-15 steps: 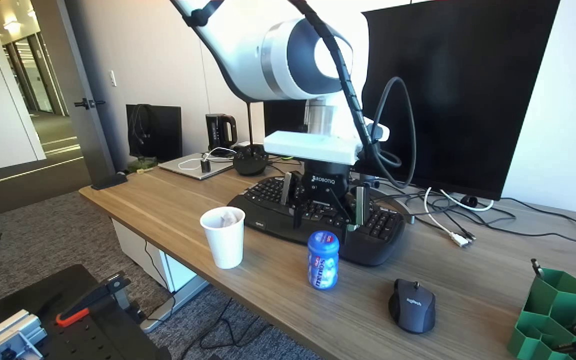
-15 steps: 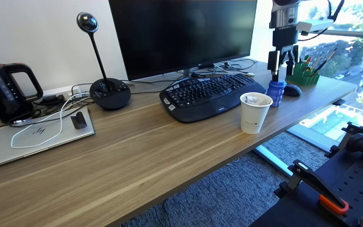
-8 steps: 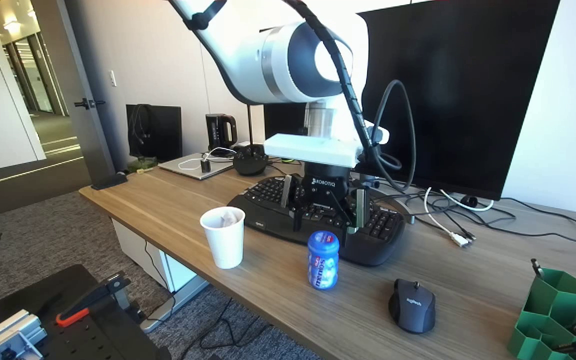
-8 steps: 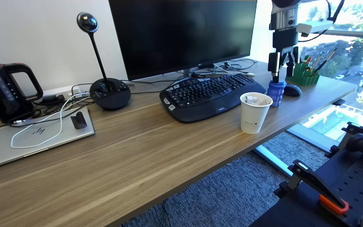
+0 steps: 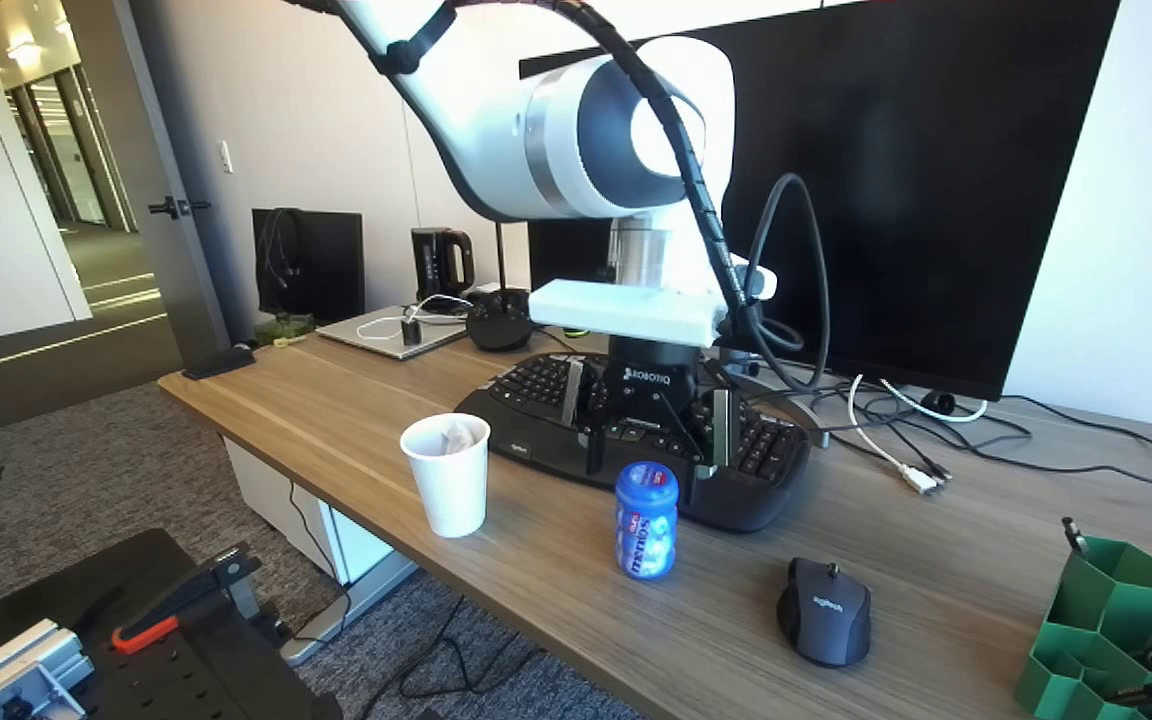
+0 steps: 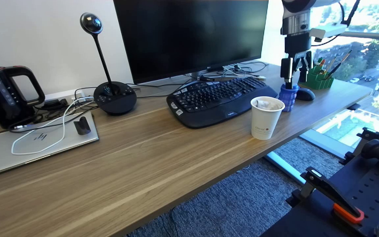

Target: Move the bottle to the left

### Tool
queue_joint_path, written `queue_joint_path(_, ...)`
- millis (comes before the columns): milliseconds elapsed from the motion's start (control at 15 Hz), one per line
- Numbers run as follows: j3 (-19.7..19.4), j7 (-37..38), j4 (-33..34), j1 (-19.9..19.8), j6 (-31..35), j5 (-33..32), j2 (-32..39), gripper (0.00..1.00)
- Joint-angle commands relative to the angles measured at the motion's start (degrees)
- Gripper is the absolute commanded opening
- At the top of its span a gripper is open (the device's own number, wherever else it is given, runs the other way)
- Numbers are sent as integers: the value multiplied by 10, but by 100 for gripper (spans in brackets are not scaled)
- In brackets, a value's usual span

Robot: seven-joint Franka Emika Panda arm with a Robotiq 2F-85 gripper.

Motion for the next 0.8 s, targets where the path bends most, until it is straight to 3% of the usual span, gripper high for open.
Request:
queue_joint_path(0,0,-4,10,-2,5,-9,6,100)
queue_joint_path(133,0,-3,11,-2,4,-9,6,72)
queue_joint_path(733,0,-4,11,-2,4,-9,7,4)
